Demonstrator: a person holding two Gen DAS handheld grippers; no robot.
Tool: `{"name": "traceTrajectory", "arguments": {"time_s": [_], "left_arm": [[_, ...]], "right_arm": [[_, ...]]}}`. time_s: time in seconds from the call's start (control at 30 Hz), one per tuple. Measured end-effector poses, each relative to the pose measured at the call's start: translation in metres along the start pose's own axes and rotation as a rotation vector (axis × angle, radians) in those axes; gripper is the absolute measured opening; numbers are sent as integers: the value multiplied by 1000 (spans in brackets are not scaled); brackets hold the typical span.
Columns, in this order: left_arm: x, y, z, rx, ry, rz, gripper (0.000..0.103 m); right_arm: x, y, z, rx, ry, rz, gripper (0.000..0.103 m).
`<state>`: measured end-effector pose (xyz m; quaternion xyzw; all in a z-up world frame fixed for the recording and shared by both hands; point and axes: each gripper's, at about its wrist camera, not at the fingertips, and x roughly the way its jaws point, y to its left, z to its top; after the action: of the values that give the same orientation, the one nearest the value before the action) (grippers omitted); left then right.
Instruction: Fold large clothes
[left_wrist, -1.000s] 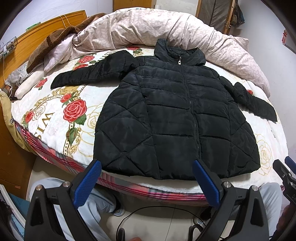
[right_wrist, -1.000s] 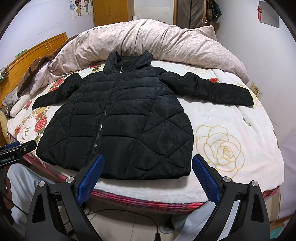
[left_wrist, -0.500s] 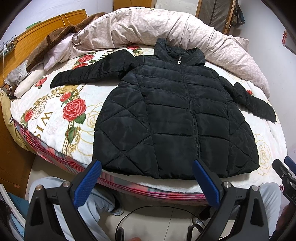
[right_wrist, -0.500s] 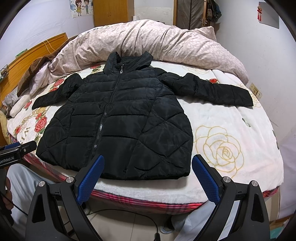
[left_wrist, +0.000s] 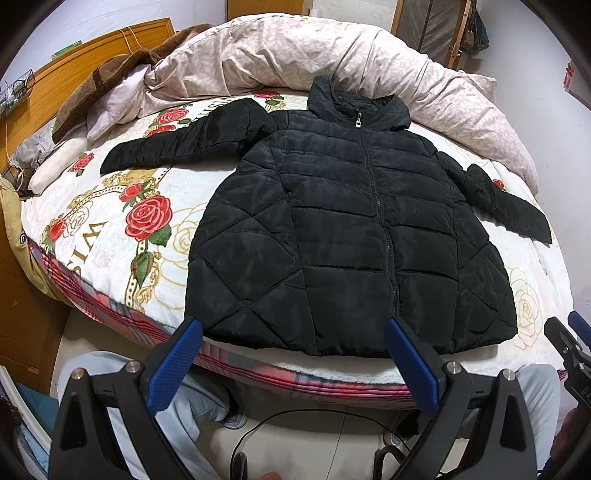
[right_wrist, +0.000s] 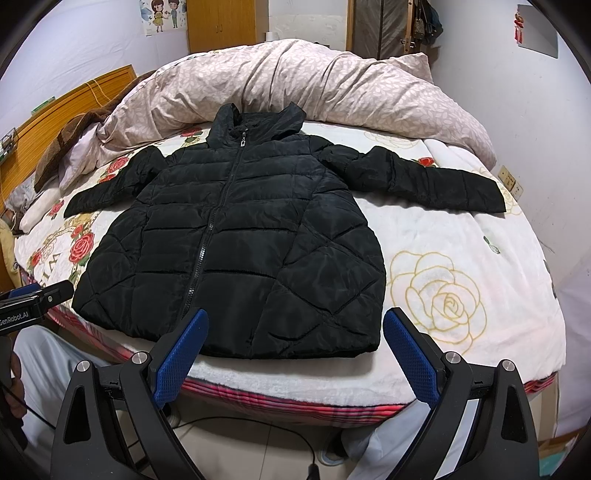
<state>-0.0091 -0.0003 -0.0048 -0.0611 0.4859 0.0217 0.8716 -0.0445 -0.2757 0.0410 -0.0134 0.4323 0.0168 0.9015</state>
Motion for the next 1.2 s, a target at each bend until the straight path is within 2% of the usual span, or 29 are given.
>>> {"name": "traceTrajectory", "arguments": {"time_s": [0.7,1.2], "left_arm": [[5,-5,-7,1,11,-2,100],[38,11,15,-9,48,14,100]], "right_arm": [[4,1,-1,-6,7,-2,96],[39,16,19,-63,52,14,96]]}}
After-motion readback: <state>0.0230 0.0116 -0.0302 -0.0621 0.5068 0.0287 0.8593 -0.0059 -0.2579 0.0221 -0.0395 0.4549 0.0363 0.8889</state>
